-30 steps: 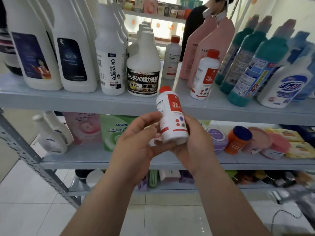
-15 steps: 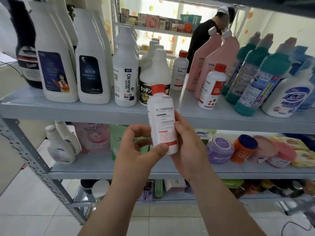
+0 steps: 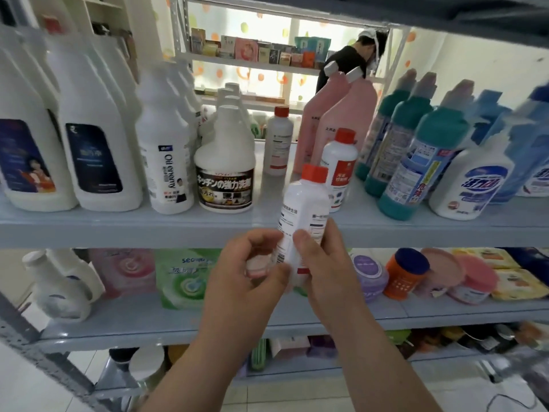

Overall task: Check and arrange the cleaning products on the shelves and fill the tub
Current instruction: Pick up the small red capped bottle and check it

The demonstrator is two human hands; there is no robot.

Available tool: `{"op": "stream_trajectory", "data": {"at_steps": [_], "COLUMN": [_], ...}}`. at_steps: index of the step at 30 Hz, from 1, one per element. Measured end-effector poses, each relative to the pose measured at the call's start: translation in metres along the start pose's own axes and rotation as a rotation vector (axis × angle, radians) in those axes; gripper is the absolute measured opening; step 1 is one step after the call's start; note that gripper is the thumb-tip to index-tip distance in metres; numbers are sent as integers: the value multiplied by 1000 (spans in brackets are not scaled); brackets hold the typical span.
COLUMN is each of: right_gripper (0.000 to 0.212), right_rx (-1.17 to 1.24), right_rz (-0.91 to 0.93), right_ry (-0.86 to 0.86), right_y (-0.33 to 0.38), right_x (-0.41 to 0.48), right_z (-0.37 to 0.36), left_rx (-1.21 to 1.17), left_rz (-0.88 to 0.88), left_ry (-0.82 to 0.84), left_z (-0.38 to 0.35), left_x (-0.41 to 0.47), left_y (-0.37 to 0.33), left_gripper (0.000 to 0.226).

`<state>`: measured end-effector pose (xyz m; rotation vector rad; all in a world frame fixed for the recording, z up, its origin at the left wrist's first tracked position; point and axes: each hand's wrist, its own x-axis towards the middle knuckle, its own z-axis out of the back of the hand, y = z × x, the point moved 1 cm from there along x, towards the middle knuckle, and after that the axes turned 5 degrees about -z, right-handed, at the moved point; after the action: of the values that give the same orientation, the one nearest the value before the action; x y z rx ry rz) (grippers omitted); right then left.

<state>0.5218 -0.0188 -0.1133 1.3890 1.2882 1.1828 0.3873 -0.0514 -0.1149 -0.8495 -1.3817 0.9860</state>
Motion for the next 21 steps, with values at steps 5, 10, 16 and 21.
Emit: {"op": "stream_trajectory", "data": {"at_steps": [5,10,16,21], "right_gripper": [53,59,58,62], "right_rx": [-112,-211,-237,-240], "right_rz": [131,220,249,284], "right_ry": [-82,-234,-165,-129], "right_y": [23,40,44,44], "right_x": [27,55,75,85], "right_z": [48,85,101,106], "left_rx": [-4,69,277,410], "left_rz": [27,-27,-37,127], "left_ry": [109,122,-155,-160], "left_z": [-50,-77,-92,-105], "left_x": [30,81,175,232], "left_y": [-6,-23,-15,-3], "left_gripper": [28,31,59,103]}}
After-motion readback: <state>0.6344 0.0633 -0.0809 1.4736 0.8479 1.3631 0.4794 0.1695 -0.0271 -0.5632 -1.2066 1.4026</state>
